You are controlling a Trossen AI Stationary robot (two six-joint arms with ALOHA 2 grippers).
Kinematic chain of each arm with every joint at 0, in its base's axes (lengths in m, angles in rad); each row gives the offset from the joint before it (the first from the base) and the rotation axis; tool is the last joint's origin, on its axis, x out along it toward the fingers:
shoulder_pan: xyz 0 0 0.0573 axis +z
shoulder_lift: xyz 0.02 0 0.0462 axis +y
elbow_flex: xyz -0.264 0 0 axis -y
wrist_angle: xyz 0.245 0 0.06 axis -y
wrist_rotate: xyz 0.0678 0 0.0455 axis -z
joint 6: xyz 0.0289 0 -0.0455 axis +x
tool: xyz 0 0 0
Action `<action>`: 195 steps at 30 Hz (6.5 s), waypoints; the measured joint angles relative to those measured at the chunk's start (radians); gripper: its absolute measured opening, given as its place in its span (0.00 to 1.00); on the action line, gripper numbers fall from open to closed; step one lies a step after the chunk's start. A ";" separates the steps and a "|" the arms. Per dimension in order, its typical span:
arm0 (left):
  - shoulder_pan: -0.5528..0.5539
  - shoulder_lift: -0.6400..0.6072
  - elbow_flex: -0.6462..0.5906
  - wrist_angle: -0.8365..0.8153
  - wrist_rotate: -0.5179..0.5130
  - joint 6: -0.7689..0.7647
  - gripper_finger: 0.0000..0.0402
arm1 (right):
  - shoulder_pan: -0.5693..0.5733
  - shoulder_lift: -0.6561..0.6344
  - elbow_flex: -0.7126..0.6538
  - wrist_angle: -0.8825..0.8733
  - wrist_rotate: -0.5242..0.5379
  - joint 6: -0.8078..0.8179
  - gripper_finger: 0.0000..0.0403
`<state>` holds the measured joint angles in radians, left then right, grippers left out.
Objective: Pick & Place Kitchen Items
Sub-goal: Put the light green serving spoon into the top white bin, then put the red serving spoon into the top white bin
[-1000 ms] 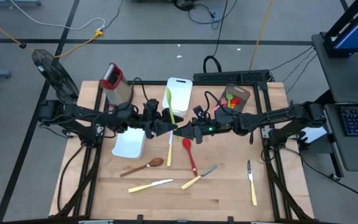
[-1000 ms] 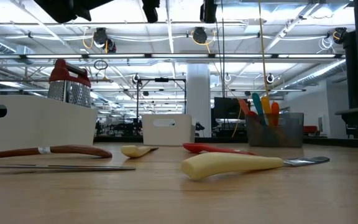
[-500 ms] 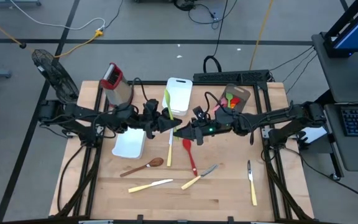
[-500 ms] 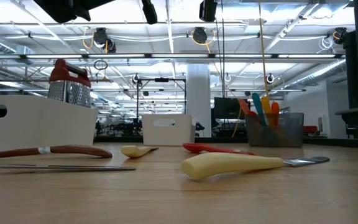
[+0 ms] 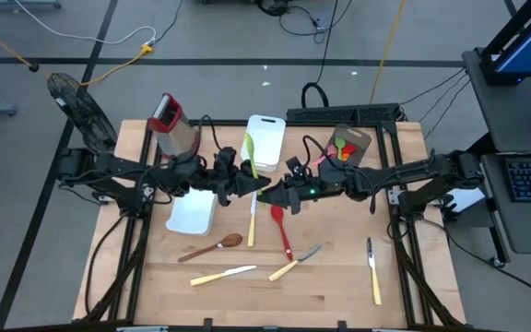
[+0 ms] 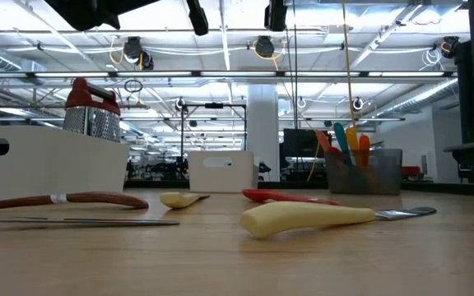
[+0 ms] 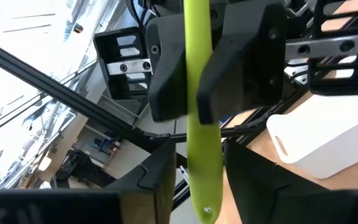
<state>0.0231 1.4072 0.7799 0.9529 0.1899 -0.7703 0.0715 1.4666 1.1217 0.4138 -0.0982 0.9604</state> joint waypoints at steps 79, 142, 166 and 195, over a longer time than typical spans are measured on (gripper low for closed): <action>0.291 0.057 0.555 -1.477 -0.225 -0.108 0.08 | 0.118 -0.357 -0.001 -0.535 -0.018 -0.784 0.38; 0.606 0.735 1.073 -2.025 0.360 -0.070 0.08 | -0.003 -0.627 -0.304 -0.305 0.098 -0.711 0.38; 0.614 0.734 0.990 -1.987 0.368 -0.100 0.08 | -0.002 -0.627 -0.304 -0.305 0.097 -0.708 0.38; 0.614 0.734 0.988 -1.864 0.362 -0.051 0.21 | -0.002 -0.627 -0.304 -0.305 0.100 -0.658 0.38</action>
<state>0.6373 2.1414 1.7683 -0.9108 0.5522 -0.8209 0.0692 0.8394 0.8177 0.1085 0.0013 0.3023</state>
